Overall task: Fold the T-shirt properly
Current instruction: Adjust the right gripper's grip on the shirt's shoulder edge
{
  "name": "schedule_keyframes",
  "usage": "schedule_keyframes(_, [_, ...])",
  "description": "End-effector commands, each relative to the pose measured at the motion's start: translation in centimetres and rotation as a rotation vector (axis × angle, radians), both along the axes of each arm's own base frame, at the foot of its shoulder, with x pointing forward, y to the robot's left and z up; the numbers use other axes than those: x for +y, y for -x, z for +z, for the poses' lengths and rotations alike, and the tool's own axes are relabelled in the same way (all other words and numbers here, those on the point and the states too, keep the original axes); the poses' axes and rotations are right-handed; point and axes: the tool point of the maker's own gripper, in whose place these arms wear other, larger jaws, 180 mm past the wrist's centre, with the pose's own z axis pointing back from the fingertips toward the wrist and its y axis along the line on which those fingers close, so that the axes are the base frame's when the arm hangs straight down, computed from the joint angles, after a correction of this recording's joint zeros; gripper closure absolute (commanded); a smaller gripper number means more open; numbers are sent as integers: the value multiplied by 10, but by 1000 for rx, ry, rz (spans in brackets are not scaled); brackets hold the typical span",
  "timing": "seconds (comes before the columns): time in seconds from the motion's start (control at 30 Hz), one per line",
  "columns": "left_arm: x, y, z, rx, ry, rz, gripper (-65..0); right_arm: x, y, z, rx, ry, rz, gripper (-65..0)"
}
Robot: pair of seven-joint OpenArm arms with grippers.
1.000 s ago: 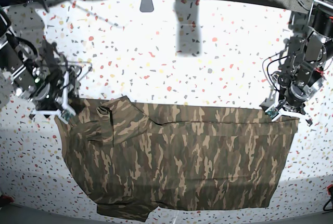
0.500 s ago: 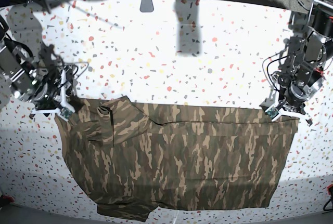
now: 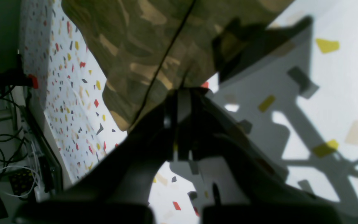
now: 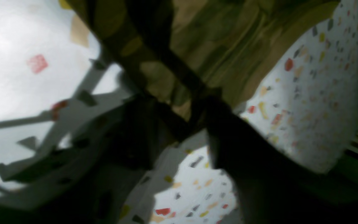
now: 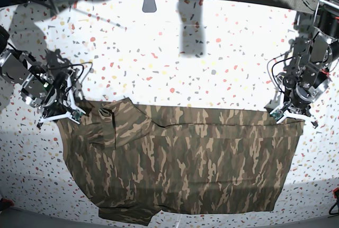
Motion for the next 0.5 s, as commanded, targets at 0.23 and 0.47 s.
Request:
schedule_keyframes(0.23, [2, 0, 1, 17, 2, -3, 0, -74, 8, -1, 25, 135, -157, 0])
schedule_keyframes(0.47, [2, 3, 0, 36, 48, 44, 0, -88, 5, 9, -19, 191, -182, 0])
